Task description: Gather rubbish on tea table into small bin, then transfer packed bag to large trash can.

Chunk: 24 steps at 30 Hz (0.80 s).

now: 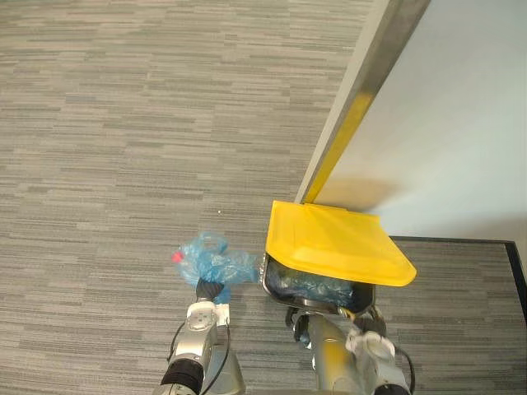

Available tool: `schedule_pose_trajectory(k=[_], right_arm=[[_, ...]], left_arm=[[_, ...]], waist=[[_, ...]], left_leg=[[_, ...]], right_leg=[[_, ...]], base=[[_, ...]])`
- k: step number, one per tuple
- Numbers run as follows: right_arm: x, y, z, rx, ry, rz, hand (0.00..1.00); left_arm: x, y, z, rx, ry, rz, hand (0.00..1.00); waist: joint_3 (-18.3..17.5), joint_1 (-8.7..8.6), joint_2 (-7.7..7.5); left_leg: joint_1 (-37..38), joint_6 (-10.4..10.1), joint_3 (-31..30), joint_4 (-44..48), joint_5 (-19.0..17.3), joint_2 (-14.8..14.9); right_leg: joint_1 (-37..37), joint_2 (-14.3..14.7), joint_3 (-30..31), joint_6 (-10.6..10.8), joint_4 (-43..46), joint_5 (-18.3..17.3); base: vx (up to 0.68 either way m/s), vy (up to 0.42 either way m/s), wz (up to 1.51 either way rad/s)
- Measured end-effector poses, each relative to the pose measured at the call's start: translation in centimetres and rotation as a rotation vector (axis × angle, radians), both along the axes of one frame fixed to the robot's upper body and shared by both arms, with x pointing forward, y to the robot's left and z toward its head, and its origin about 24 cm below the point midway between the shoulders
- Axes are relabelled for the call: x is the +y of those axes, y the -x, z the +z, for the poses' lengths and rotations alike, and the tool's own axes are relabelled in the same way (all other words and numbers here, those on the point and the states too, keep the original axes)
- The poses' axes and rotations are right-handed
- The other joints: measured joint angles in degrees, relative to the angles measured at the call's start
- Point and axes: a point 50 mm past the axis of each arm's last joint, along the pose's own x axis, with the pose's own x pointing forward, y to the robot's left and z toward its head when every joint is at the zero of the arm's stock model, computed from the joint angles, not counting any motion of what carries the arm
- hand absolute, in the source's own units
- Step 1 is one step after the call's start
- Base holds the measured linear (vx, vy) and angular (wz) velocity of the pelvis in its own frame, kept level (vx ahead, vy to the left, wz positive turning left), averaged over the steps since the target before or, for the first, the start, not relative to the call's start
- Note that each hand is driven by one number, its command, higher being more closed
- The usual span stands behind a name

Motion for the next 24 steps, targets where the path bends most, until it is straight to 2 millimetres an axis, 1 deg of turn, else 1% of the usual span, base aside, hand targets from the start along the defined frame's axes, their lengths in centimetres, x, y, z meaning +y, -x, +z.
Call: schedule_pose_trajectory(k=[1, 3, 4, 7, 9, 13, 16, 17, 20, 22, 24], right_arm=[[0.1, -1.3, 1.8, -0.085, 0.013, 0.01, 0.0], [-0.1, -2.2, 3.6, -0.168, 0.031, 0.011, 0.0], [-0.4, -3.0, 5.2, -0.237, 0.055, 0.007, 0.0], [-1.4, -4.1, 7.4, -0.331, 0.083, -0.014, 0.0], [-1.6, -4.6, 8.0, -0.356, 0.068, -0.038, 0.0], [-1.8, -4.9, 8.5, -0.372, 0.066, -0.059, 0.0], [-1.7, -5.6, 9.1, -0.39, 0.067, -0.052, 0.0], [-1.9, -6.0, 9.5, -0.4, 0.076, -0.045, 0.0], [-2.7, -7.6, 10.2, -0.399, 0.117, -0.03, 0.0], [-3.1, -8.6, 10.8, -0.397, 0.137, -0.019, 0.0], [-3.0, -9.2, 10.6, -0.369, 0.141, 0.003, 0.0]], left_arm=[[-0.3, 0.2, -0.1, 0.003, 0.0, -0.014, 1.0], [-0.5, 0.6, -0.2, 0.005, -0.002, -0.028, 1.0], [-0.8, 0.4, 0.1, -0.01, -0.003, -0.044, 1.0], [-1.5, 0.3, 0.4, -0.024, -0.006, -0.082, 1.0], [-1.9, 0.2, 0.7, -0.038, -0.004, -0.098, 1.0], [-2.0, 0.1, 1.0, -0.064, -0.004, -0.107, 1.0], [-1.3, 0.4, 0.8, -0.057, -0.027, -0.104, 1.0], [-1.1, 0.4, 0.9, -0.06, -0.032, -0.104, 1.0], [-1.0, 0.4, 1.1, -0.069, -0.016, -0.108, 1.0], [-1.4, 0.0, 2.0, -0.114, 0.009, -0.13, 1.0], [-1.9, -0.3, 3.1, -0.174, 0.041, -0.143, 1.0]], waist=[[-0.1, 0.48, -0.11], [-0.3, 0.68, 0.08], [-0.4, 0.72, 0.0], [-0.4, 0.76, -0.05], [-0.4, 0.75, -0.05], [-0.5, 1.06, -0.16], [-0.5, 1.09, -0.27], [-0.6, 1.28, -0.36], [-0.9, 1.2, -0.93], [-0.8, 0.92, -1.16], [-0.7, 0.84, -1.48]], left_leg=[[0.5, -0.1, 0.0, -0.8, 0.0, 0.0], [1.0, -0.5, 0.0, -1.9, 0.3, 0.6], [1.0, -1.5, -0.1, -3.2, 1.3, 0.9], [1.0, -3.7, -0.3, -5.1, 4.3, 1.3], [1.2, -4.5, -0.2, -5.1, 4.8, 1.5], [1.2, -3.9, 0.0, -5.3, 6.0, 1.7], [2.2, -3.2, 0.0, -7.5, 6.4, 1.9], [3.0, -3.1, 0.0, -9.0, 6.5, 2.0], [3.0, -2.6, -0.4, -10.4, 6.7, 2.0], [3.2, -2.3, -0.8, -10.2, 6.5, 2.0], [4.3, -2.1, -1.1, -10.8, 6.3, 2.0]], right_leg=[[-0.1, 0.5, 0.6, -0.4, -0.3, 0.6], [-0.2, 1.3, 0.7, -0.4, -0.7, 0.6], [-0.7, 1.7, 0.4, -0.7, -0.8, 0.5], [-1.4, 1.9, 0.3, -2.1, -0.3, 0.5], [-1.5, 2.1, 0.3, -2.7, 0.5, 0.2], [-1.5, 2.5, 1.0, -2.9, 0.7, 0.1], [-1.5, 2.8, 0.9, -2.7, 0.5, 0.0], [-1.5, 3.3, 1.0, -2.2, -0.1, -0.2], [-1.3, 3.7, 1.4, -0.7, -1.9, 0.6], [-0.6, 4.3, 2.6, -0.1, -3.0, 1.0], [0.9, 5.4, 4.3, 0.3, -4.9, 2.3]], base=[[0.0, -0.025, -0.23], [0.07, -0.02, -0.16], [0.12, -0.036, -0.01], [0.11, -0.027, 0.01], [0.09, -0.007, -0.01], [0.03, -0.003, 0.0], [-0.03, -0.025, 0.0], [-0.07, -0.05, -0.04], [-0.11, -0.042, -0.02], [-0.14, -0.027, 0.03], [-0.13, -0.02, 0.03]])
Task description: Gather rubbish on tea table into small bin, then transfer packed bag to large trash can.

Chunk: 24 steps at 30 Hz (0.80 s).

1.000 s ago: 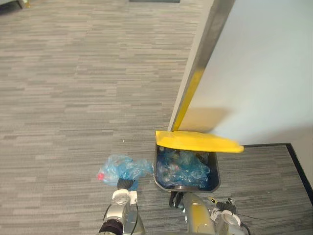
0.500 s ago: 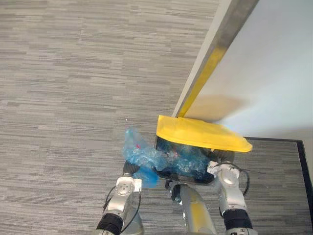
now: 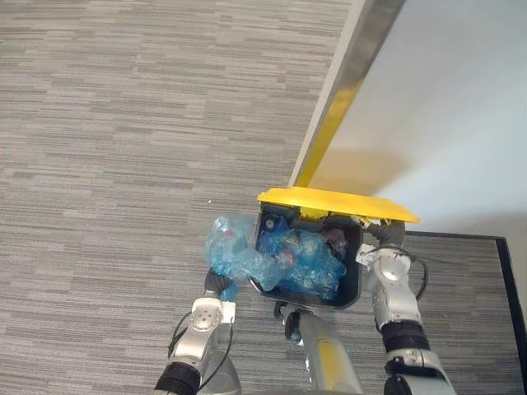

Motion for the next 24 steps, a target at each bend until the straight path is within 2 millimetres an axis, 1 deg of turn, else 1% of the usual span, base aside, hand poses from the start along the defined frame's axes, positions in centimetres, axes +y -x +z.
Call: schedule_pose_trajectory(k=[3, 4, 5, 6, 7, 8, 9, 10, 13, 15, 16, 18, 21, 22, 24], right_arm=[[0.3, -0.6, 0.0, 0.016, -0.001, 0.015, 0.0], [0.4, -0.9, 0.3, 0.007, -0.001, 0.021, 0.0], [0.5, -1.3, 0.8, -0.005, 0.001, 0.027, 0.0], [0.4, -2.0, 1.4, -0.013, -0.002, 0.032, 0.0], [0.3, -2.2, 1.7, -0.018, -0.008, 0.032, 0.0], [0.1, -2.6, 2.1, -0.021, -0.006, 0.033, 0.0], [-0.1, -3.0, 2.4, -0.02, 0.0, 0.034, 0.0], [-0.2, -3.2, 2.4, -0.013, 0.003, 0.037, 0.0], [-0.3, -4.2, 3.2, -0.011, 0.01, 0.051, 0.0], [-0.3, -4.9, 4.0, -0.017, -0.003, 0.059, 0.0], [-0.3, -5.1, 4.2, -0.021, -0.003, 0.058, 0.0], [-0.2, -5.6, 5.1, -0.045, -0.017, 0.064, 0.0], [0.0, -6.1, 6.0, -0.066, -0.043, 0.073, 0.0], [0.0, -6.2, 6.1, -0.069, -0.047, 0.071, 0.0], [-0.4, -6.2, 6.3, -0.08, -0.064, 0.05, 0.0]], left_arm=[[-0.1, -0.2, 1.1, -0.051, 0.044, -0.003, 1.0], [-0.1, -0.1, 1.5, -0.072, 0.063, -0.013, 1.0], [-0.1, 0.0, 1.9, -0.086, 0.078, -0.014, 1.0], [-0.5, 0.0, 2.3, -0.101, 0.098, -0.023, 1.0], [-0.6, 0.1, 2.5, -0.112, 0.103, -0.03, 1.0], [-0.9, 0.1, 3.4, -0.149, 0.126, -0.044, 1.0], [-1.2, 0.0, 4.3, -0.185, 0.136, -0.059, 1.0], [-1.3, 0.0, 4.6, -0.199, 0.146, -0.066, 1.0], [-2.1, -0.2, 7.3, -0.308, 0.213, -0.096, 1.0], [-3.1, -0.2, 9.6, -0.404, 0.283, -0.141, 1.0], [-3.6, -0.3, 10.2, -0.427, 0.301, -0.161, 1.0], [-5.6, -0.4, 12.2, -0.5, 0.354, -0.259, 1.0], [-8.0, -0.4, 13.9, -0.553, 0.389, -0.363, 1.0], [-8.5, -0.4, 14.3, -0.565, 0.399, -0.381, 1.0], [-9.9, -0.4, 15.4, -0.6, 0.411, -0.448, 1.0]], waist=[[0.2, -0.13, -0.99], [0.2, -0.11, -1.74], [0.4, -0.08, -2.24], [0.4, -0.1, -2.23], [0.5, -0.08, -2.23], [0.8, -0.22, -2.85], [1.6, -0.35, -3.58], [1.9, -0.27, -3.61], [2.1, -0.35, -3.67], [2.8, -0.4, -3.69], [3.1, -0.4, -3.68], [4.3, -0.79, -3.77], [4.9, -0.89, -3.61], [5.0, -0.87, -3.6], [5.7, -1.22, -4.24]], left_leg=[[0.6, 0.2, -1.0, -1.7, 0.2, -0.3], [0.4, 0.1, -1.6, -2.2, 0.2, -0.7], [-0.1, 0.0, -2.4, -0.7, 0.1, -1.5], [-2.1, 0.2, -2.7, 2.3, -0.6, -1.5], [-2.4, -0.3, -2.6, 3.0, -1.0, -1.4], [-2.3, -0.6, -2.4, 2.8, -1.2, -1.6], [-1.3, -0.7, -2.4, 2.7, -1.1, -1.8], [-0.9, -0.7, -2.5, 2.9, -1.1, -1.8], [-0.6, -0.7, -2.4, 2.5, -1.1, -2.1], [-0.6, -0.7, -2.5, 2.7, -1.2, -2.3], [-0.6, -0.7, -2.5, 2.7, -1.2, -2.2], [-0.6, -0.7, -2.9, 2.2, -1.1, -2.2], [-1.0, -0.8, -3.3, 3.2, -1.4, -2.1], [-1.1, -0.9, -3.3, 3.1, -1.4, -1.8], [-1.0, -0.6, -3.7, 1.4, -1.1, -1.7]], right_leg=[[1.5, 0.6, 1.0, -0.2, -3.4, 2.2], [1.6, 0.6, 1.3, -0.1, -4.8, 3.1], [1.6, 0.7, 1.7, -0.2, -5.7, 3.9], [1.6, 1.2, 2.1, -0.1, -6.6, 4.9], [1.6, 1.5, 2.4, 0.0, -6.9, 5.3], [1.7, 1.5, 2.9, 0.4, -7.2, 5.7], [2.7, 1.6, 3.2, 0.3, -8.0, 6.2], [3.4, 1.8, 3.4, 0.3, -8.7, 6.7], [4.1, 2.1, 4.3, 0.5, -10.6, 7.6], [4.3, 2.2, 4.5, 0.7, -11.2, 7.9], [4.3, 2.2, 4.5, 0.7, -11.2, 7.9], [4.3, 2.3, 4.4, 0.7, -11.6, 7.9], [4.3, 2.7, 3.8, 0.7, -12.0, 7.9], [4.2, 2.8, 3.8, 0.7, -12.1, 7.9], [3.9, 2.8, 3.7, 0.7, -12.1, 7.9]], base=[[-0.1, -0.012, 0.06], [-0.08, -0.009, -0.06], [-0.1, 0.002, -0.23], [-0.09, 0.013, -0.3], [-0.09, 0.017, -0.23], [-0.07, 0.013, -0.12], [-0.05, 0.014, -0.09], [-0.04, 0.02, -0.13], [-0.04, 0.017, -0.09], [-0.01, 0.002, -0.1], [-0.01, -0.01, -0.04], [0.0, -0.012, 0.02], [0.02, -0.017, -0.1], [0.0, 0.0, 0.0], [0.03, -0.038, 0.17]])
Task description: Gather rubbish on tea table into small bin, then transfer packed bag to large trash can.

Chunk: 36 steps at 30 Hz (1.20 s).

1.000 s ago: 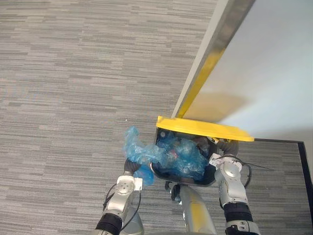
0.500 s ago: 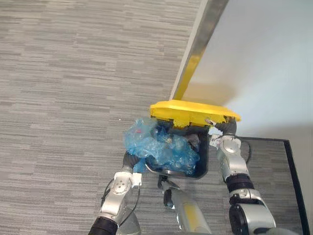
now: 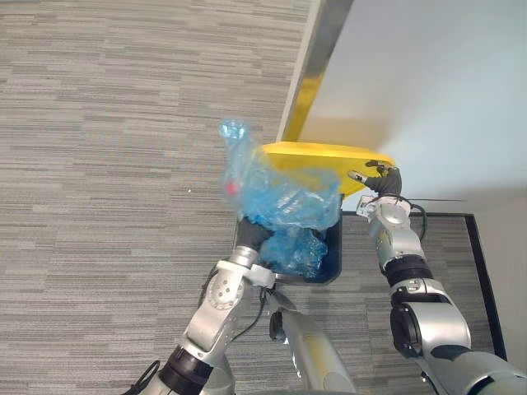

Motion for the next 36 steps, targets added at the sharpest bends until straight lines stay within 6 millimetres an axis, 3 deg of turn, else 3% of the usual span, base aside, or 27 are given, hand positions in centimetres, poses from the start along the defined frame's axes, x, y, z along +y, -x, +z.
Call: schedule_pose_trajectory(k=[3, 4, 5, 7, 10, 11, 12, 13, 14, 17, 20, 23, 28, 29, 36], right_arm=[[0.6, -0.7, 1.6, -0.042, -0.007, 0.017, 0.0], [0.7, -0.8, 1.9, -0.051, -0.009, 0.019, 0.0], [0.4, -0.8, 2.0, -0.053, -0.016, 0.008, 0.0], [0.0, -0.7, 2.1, -0.055, -0.025, -0.015, 0.0], [0.4, -1.4, 4.1, -0.1, -0.023, 0.0, 0.0], [0.6, -1.7, 5.0, -0.124, -0.022, 0.005, 0.0], [0.7, -1.8, 5.6, -0.137, -0.019, 0.003, 0.0], [0.5, -1.8, 5.7, -0.136, -0.016, 0.0, 0.0], [0.6, -2.0, 6.3, -0.149, -0.015, 0.003, 0.0], [0.5, -2.0, 6.8, -0.16, -0.01, -0.001, 0.0], [0.5, -2.1, 7.0, -0.159, 0.014, -0.002, 0.0], [1.0, -2.1, 7.2, -0.161, 0.058, 0.022, 0.0], [1.8, -1.9, 8.9, -0.229, 0.085, 0.041, 0.0], [2.1, -1.8, 9.4, -0.248, 0.097, 0.052, 0.0], [3.1, -1.7, 10.0, -0.276, 0.138, 0.075, 0.0]], left_arm=[[-0.7, 0.1, 1.0, -0.031, 0.027, -0.016, 1.0], [-1.2, 0.1, 1.5, -0.047, 0.034, -0.027, 1.0], [-1.5, 0.2, 1.7, -0.06, 0.027, -0.036, 1.0], [-1.9, 0.3, 1.6, -0.067, 0.008, -0.043, 1.0], [-2.3, -0.8, 0.9, -0.063, -0.058, 0.0, 1.0], [-2.6, -1.8, 0.1, -0.032, -0.098, 0.017, 1.0], [-2.4, -3.0, -0.9, 0.003, -0.165, 0.048, 1.0], [-2.3, -3.5, -1.7, 0.036, -0.201, 0.06, 1.0], [-1.5, -4.2, -2.8, 0.087, -0.234, 0.111, 1.0], [0.3, -6.2, -4.2, 0.164, -0.311, 0.224, 1.0], [1.4, -7.7, -4.7, 0.202, -0.368, 0.308, 1.0], [1.8, -9.0, -4.9, 0.226, -0.421, 0.351, 1.0], [1.7, -10.5, -4.3, 0.21, -0.52, 0.373, 1.0], [1.7, -10.9, -4.1, 0.211, -0.533, 0.38, 0.0], [2.9, -11.8, -4.1, 0.228, -0.591, 0.442, 0.0]], waist=[[0.8, 0.14, -0.01], [1.1, 0.2, 0.22], [1.5, 0.27, 0.15], [2.0, 0.22, -0.56], [2.0, 0.66, -0.48], [2.7, 1.58, 0.89], [3.9, 0.25, 0.42], [4.1, -0.57, -0.01], [4.2, 0.15, 0.1], [4.8, 0.02, -0.42], [5.6, -0.22, -0.72], [5.8, -0.13, -1.15], [6.9, -0.82, -2.94], [7.0, -1.39, -3.24], [7.4, -2.13, -3.63]], left_leg=[[-3.4, 0.3, 0.8, 9.5, -2.3, -1.8], [-3.3, 1.6, 1.5, 9.0, -4.4, -1.0], [-3.2, 1.6, 1.4, 8.3, -4.4, -0.8], [-2.3, 0.3, 1.6, 7.5, -3.8, -1.5], [-5.3, 0.8, 1.2, 10.1, -4.1, -1.5], [-6.2, 1.8, 1.0, 9.8, -4.7, 0.8], [-6.3, 0.0, 1.4, 9.4, -3.8, 0.4], [-6.4, -1.2, 0.8, 9.6, -3.0, 0.1], [-7.1, -1.4, 0.9, 11.7, -3.1, -0.4], [-8.4, -0.8, 1.9, 13.3, -4.5, -2.0], [-9.8, -1.1, 2.2, 13.3, -4.3, -2.6], [-11.1, -1.2, 1.9, 12.9, -3.9, -2.6], [-13.9, -2.2, 1.2, 13.8, -3.4, -1.3], [-14.7, -2.3, 1.2, 14.3, -3.4, -1.1], [-15.5, -3.1, 2.7, 15.2, -3.7, -0.5]], right_leg=[[-0.6, 0.0, -0.2, -1.9, 0.0, 1.5], [-0.6, 0.4, -0.3, -1.5, -0.1, 1.5], [-0.7, 0.5, -0.2, -1.4, 0.2, 1.5], [-1.4, 0.3, 0.3, -4.3, 1.9, 1.5], [-2.9, 0.9, -0.3, -3.5, 0.5, 1.6], [-4.6, 1.0, -2.5, 0.1, 3.4, -1.1], [-8.5, 0.8, 4.8, -8.8, 15.8, -0.8], [-7.3, 0.0, 5.5, -5.7, 13.6, -2.0], [-7.1, 0.3, 5.1, -4.1, 11.2, -1.1], [-6.5, 0.2, 4.6, -4.0, 7.2, 2.5], [-6.1, -0.8, 4.7, -2.2, 5.2, 3.7], [-5.9, -1.1, 4.7, -1.0, 2.3, 4.7], [-7.1, -0.6, 3.3, -1.8, 1.1, 6.0], [-7.7, -0.5, 3.1, -1.8, 1.1, 6.0], [-8.4, 0.0, 3.5, -2.6, 1.2, 6.5]], base=[[0.0, -0.013, -0.2], [-0.04, 0.0, -0.19], [-0.01, -0.029, 0.09], [0.04, -0.04, 0.13], [0.02, -0.05, -0.2], [-0.02, -0.093, -0.06], [0.0, -0.09, 0.3], [0.03, -0.072, 0.31], [0.03, -0.052, 0.02], [-0.02, -0.026, -0.02], [-0.07, 0.014, 0.09], [-0.04, -0.004, 0.12], [0.04, -0.033, 0.08], [0.05, -0.028, 0.02], [0.08, 0.024, -0.09]])
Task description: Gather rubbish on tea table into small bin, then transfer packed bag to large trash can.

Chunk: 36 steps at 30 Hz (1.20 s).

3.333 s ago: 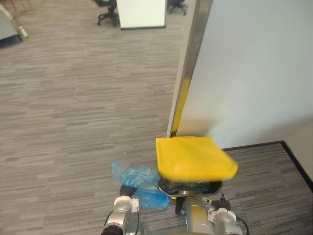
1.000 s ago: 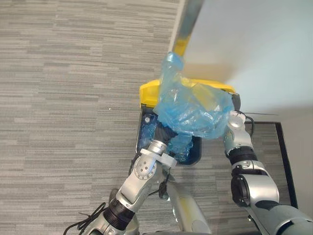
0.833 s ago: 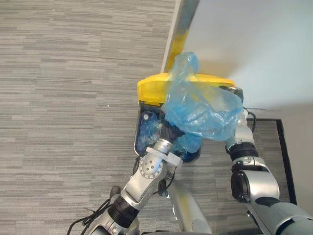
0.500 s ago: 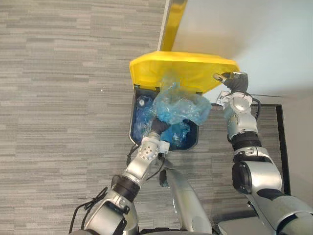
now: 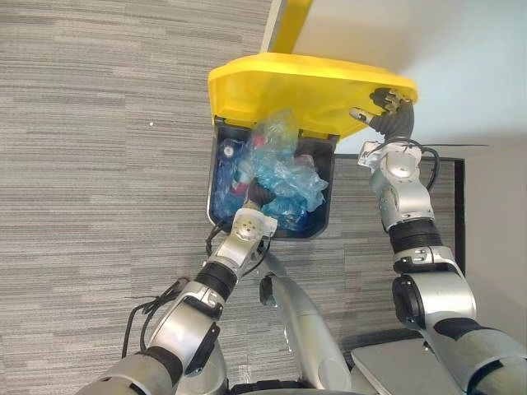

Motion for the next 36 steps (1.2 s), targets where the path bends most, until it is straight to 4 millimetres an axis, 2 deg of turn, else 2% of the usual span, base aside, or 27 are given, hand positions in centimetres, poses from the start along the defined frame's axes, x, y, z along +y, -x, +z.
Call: schedule_pose_trajectory(k=[9, 18, 21, 22, 23, 25, 28, 30, 31, 33, 34, 36], right_arm=[[1.0, -0.2, -0.2, 0.017, 0.066, 0.034, 0.0], [1.0, -0.3, -0.9, 0.048, 0.12, 0.056, 0.0], [0.4, 0.2, -3.2, 0.105, 0.138, 0.064, 0.0], [0.1, 0.8, -4.6, 0.133, 0.154, 0.066, 0.0], [0.0, 1.0, -5.2, 0.145, 0.167, 0.068, 0.0], [-0.5, 2.1, -7.6, 0.199, 0.182, 0.074, 0.0], [-1.0, 3.2, -10.3, 0.259, 0.158, 0.067, 0.0], [-0.5, 4.8, -13.3, 0.331, 0.111, 0.084, 0.0], [-0.5, 5.3, -14.1, 0.353, 0.114, 0.085, 0.0], [-0.9, 7.7, -17.4, 0.441, 0.089, 0.075, 0.0], [-0.9, 8.3, -18.1, 0.463, 0.077, 0.073, 0.0], [-0.3, 10.4, -20.5, 0.542, 0.057, 0.076, 0.0]], left_arm=[[1.3, -1.1, 0.2, 0.002, -0.231, 0.064, 0.0], [2.7, -1.0, -0.2, 0.012, -0.284, 0.136, 0.0], [3.1, 0.1, -0.6, -0.014, -0.247, 0.15, 0.0], [3.4, 1.0, -1.1, -0.017, -0.229, 0.155, 0.0], [3.6, 1.4, -1.4, -0.015, -0.223, 0.159, 0.0], [4.6, 2.9, -2.5, -0.01, -0.208, 0.18, 0.0], [5.9, 4.8, -3.5, -0.009, -0.23, 0.212, 0.0], [7.8, 7.1, -5.7, 0.057, -0.228, 0.27, 0.0], [8.1, 7.8, -6.5, 0.084, -0.225, 0.28, 0.0], [9.2, 10.5, -9.3, 0.198, -0.167, 0.321, 0.0], [9.5, 11.1, -10.0, 0.232, -0.147, 0.335, 0.0], [11.6, 13.6, -13.2, 0.396, -0.053, 0.424, 0.0]], waist=[[0.0, -0.17, -0.05], [0.0, -0.01, -0.03], [0.0, 0.35, 0.02], [0.0, 0.92, 0.04], [0.0, 1.26, 0.07], [-0.2, 2.38, 0.32], [-1.2, 3.3, 1.14], [-1.8, 3.52, 2.45], [-2.1, 3.52, 2.85], [-4.3, 3.55, 4.05], [-5.1, 3.55, 4.1], [-6.2, 3.56, 4.24]], left_leg=[[1.2, 0.4, 1.5, 0.1, -0.3, -0.2], [3.1, 0.1, 1.1, -2.3, 0.9, -0.8], [4.7, 0.5, 0.3, -3.0, 1.3, -1.0], [5.9, 0.7, -0.1, -3.9, 1.6, -1.1], [6.3, 0.9, -0.3, -4.3, 1.7, -1.2], [8.1, 2.1, -1.5, -6.6, 2.5, -2.1], [8.7, 2.2, -2.3, -8.3, 3.6, -2.7], [10.6, 2.5, -3.2, -8.8, 3.7, -2.9], [11.1, 2.5, -3.3, -8.9, 3.7, -2.9], [12.2, 2.5, -3.8, -9.3, 3.7, -3.3], [12.4, 2.6, -3.9, -9.5, 3.8, -3.5], [14.8, 3.0, -4.3, -9.9, 4.0, -4.2]], right_leg=[[0.0, 0.1, 1.3, -0.5, 1.2, -0.4], [0.9, -0.4, 1.0, -0.5, 1.3, -0.4], [3.0, -0.7, 0.2, -0.6, 0.8, -0.4], [4.2, -0.9, -0.1, -0.6, 0.3, -0.5], [4.6, -1.0, -0.2, -0.6, 0.2, -0.5], [6.1, -1.8, -0.7, -0.8, -0.2, -0.7], [6.3, -2.6, -1.5, -0.7, -0.2, -1.1], [8.4, -2.8, -2.0, -0.6, -0.2, -1.7], [9.0, -2.9, -2.1, -0.4, -0.1, -1.9], [10.2, -3.7, -2.7, -0.2, 0.2, -2.5], [10.3, -3.9, -2.8, -0.1, 0.3, -2.6], [12.3, -4.6, -2.8, 0.6, 1.1, -3.4]], base=[[0.05, 0.022, -0.07], [0.03, -0.017, 0.05], [0.03, -0.009, 0.16], [0.03, -0.003, 0.2], [0.03, -0.003, 0.21], [0.04, -0.006, 0.26], [0.05, -0.011, 0.22], [0.07, 0.022, 0.14], [0.07, 0.047, 0.15], [0.06, 0.059, 0.18], [0.06, 0.057, 0.15], [0.06, 0.044, 0.1]])
